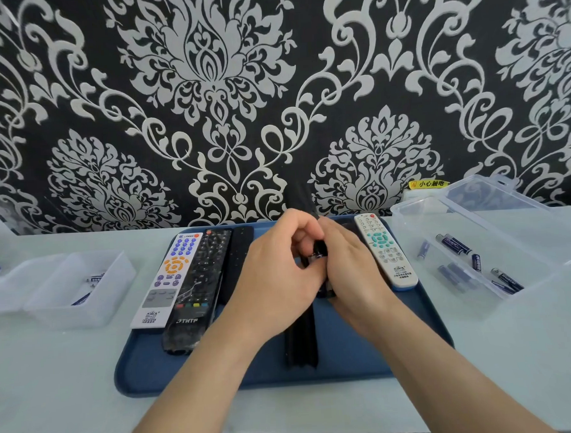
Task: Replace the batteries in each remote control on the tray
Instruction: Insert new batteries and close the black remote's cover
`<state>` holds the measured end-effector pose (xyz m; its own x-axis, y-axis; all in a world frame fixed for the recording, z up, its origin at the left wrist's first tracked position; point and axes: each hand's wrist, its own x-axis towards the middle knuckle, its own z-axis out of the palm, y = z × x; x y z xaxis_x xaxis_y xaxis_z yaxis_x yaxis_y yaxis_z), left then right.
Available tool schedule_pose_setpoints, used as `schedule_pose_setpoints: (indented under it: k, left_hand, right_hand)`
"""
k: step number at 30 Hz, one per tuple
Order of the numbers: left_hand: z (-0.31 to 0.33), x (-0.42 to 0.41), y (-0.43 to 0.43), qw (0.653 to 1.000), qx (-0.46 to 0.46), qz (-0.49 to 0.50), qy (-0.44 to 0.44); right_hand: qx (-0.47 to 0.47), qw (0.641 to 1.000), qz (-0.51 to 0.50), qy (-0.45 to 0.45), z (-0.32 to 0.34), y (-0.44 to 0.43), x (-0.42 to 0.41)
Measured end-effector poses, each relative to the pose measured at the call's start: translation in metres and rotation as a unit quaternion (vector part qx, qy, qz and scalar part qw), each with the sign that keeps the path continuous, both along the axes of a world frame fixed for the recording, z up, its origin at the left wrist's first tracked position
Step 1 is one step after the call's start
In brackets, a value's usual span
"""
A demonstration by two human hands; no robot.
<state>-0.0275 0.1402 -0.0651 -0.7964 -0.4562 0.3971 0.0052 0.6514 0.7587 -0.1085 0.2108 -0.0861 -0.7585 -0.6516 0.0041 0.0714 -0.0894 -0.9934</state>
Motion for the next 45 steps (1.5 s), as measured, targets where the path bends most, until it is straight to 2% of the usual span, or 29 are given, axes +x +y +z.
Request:
schedule_pose_setpoints:
  k: [3, 5, 6, 8, 9, 10, 11, 12, 13, 14, 15, 16, 18, 21, 22, 27, 30, 40, 45]
  left_hand:
    - [-0.002, -0.001, 0.002, 0.998, 0.051, -0.014, 0.046]
    - [-0.001, -0.002, 0.002, 0.979, 0.173, -0.023, 0.101]
    - [0.001, -0.002, 0.001, 0.956, 0.259, -0.025, 0.131]
    - [0.007, -0.002, -0.006, 0.886, 0.429, -0.036, 0.173]
    - [0.009, -0.001, -0.011, 0.866, 0.465, -0.037, 0.179]
    - [0.010, 0.000, -0.015, 0.877, 0.447, -0.024, 0.175]
    - [0.009, 0.002, -0.020, 0.918, 0.364, 0.000, 0.157]
    - [0.007, 0.004, -0.024, 0.965, 0.230, 0.026, 0.128]
    - [0.005, 0.006, -0.026, 0.993, 0.073, 0.042, 0.086]
    - [0.002, 0.007, -0.027, 0.995, -0.070, 0.049, 0.045]
    - [-0.001, 0.007, -0.028, 0.985, -0.164, 0.055, 0.011]
    - [-0.003, 0.006, -0.029, 0.979, -0.193, 0.058, -0.010]
    - [-0.003, 0.004, -0.027, 0.990, -0.122, 0.069, -0.018]
    - [0.000, 0.003, -0.024, 0.995, 0.087, 0.056, -0.006]
    - [0.000, 0.003, -0.022, 0.993, 0.110, 0.049, -0.008]
    - [0.004, 0.003, -0.013, 0.985, -0.054, 0.157, 0.038]
    - [0.005, 0.005, -0.018, 0.977, -0.124, 0.165, 0.058]
    - [-0.001, 0.006, -0.020, 0.962, -0.216, 0.162, 0.033]
    - [-0.005, 0.003, -0.016, 0.949, -0.269, 0.159, 0.049]
  right_hand:
    - [-0.059, 0.985, 0.023, -0.160, 0.003, -0.001, 0.000]
    - [-0.102, 0.964, 0.044, -0.241, 0.006, 0.000, -0.003]
    - [-0.106, 0.959, 0.061, -0.257, 0.007, 0.001, -0.005]
    - [-0.090, 0.959, 0.099, -0.249, 0.008, 0.004, -0.009]
    - [-0.071, 0.964, 0.115, -0.228, 0.009, 0.007, -0.011]
    - [-0.046, 0.973, 0.127, -0.189, 0.010, 0.009, -0.013]
    - [-0.017, 0.982, 0.136, -0.129, 0.011, 0.012, -0.015]
    - [0.010, 0.988, 0.137, -0.065, 0.013, 0.015, -0.016]
    - [0.026, 0.992, 0.127, -0.007, 0.014, 0.017, -0.017]
    - [0.032, 0.993, 0.106, 0.035, 0.016, 0.018, -0.019]
    - [0.030, 0.994, 0.079, 0.064, 0.015, 0.021, -0.022]
    - [0.025, 0.995, 0.054, 0.083, 0.016, 0.023, -0.024]
    - [0.003, 0.995, 0.023, 0.096, 0.020, 0.027, -0.027]
    - [-0.036, 0.997, 0.017, 0.072, 0.020, 0.026, -0.027]
    - [-0.038, 0.997, 0.018, 0.065, 0.020, 0.024, -0.025]
    - [0.010, 0.996, 0.069, 0.060, 0.014, 0.017, -0.014]
    - [0.024, 0.992, 0.078, 0.091, 0.012, 0.017, -0.014]
    - [0.011, 0.991, 0.047, 0.126, 0.007, 0.013, -0.013]
    - [0.024, 0.985, 0.015, 0.171, 0.003, 0.010, -0.012]
